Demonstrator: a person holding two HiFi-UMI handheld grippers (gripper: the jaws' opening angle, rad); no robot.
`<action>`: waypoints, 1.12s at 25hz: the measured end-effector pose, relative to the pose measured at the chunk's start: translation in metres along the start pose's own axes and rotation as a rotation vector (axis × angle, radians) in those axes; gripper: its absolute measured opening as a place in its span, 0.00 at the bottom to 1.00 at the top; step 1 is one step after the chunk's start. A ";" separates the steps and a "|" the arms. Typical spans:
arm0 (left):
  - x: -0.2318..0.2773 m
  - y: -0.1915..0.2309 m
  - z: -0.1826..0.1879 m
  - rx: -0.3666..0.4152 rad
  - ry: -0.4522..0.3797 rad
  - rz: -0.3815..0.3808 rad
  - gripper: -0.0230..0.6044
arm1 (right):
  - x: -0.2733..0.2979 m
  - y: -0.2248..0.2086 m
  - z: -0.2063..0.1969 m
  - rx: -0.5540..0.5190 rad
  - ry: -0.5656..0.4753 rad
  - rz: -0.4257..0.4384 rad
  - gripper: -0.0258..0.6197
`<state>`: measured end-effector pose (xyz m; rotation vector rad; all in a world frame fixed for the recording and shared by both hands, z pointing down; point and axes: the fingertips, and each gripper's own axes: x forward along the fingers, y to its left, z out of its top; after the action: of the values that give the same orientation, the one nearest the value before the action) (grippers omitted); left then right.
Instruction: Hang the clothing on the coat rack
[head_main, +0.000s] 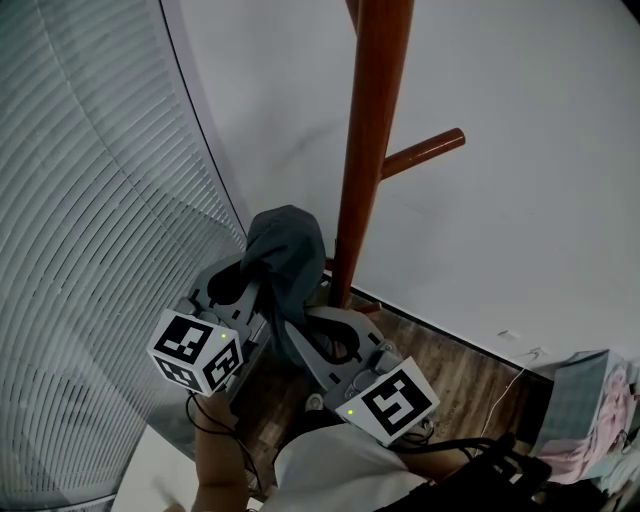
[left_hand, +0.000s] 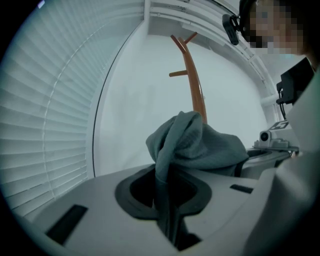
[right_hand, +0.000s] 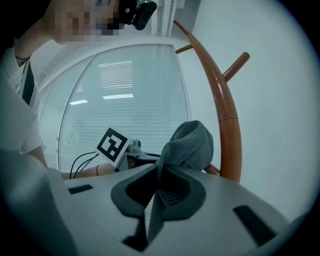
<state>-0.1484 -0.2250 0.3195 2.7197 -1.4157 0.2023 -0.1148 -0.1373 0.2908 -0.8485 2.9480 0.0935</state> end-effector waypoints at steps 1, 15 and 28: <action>0.000 0.000 0.000 -0.005 0.000 -0.001 0.11 | 0.000 0.000 0.000 -0.001 0.004 0.001 0.09; 0.005 -0.004 -0.015 -0.032 0.040 0.001 0.11 | -0.004 -0.001 -0.019 0.001 0.094 0.025 0.09; 0.012 -0.001 -0.049 -0.063 0.053 0.002 0.11 | -0.005 -0.003 -0.056 0.117 0.181 -0.015 0.09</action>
<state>-0.1452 -0.2285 0.3700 2.6427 -1.3867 0.2243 -0.1115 -0.1418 0.3470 -0.9079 3.0751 -0.1646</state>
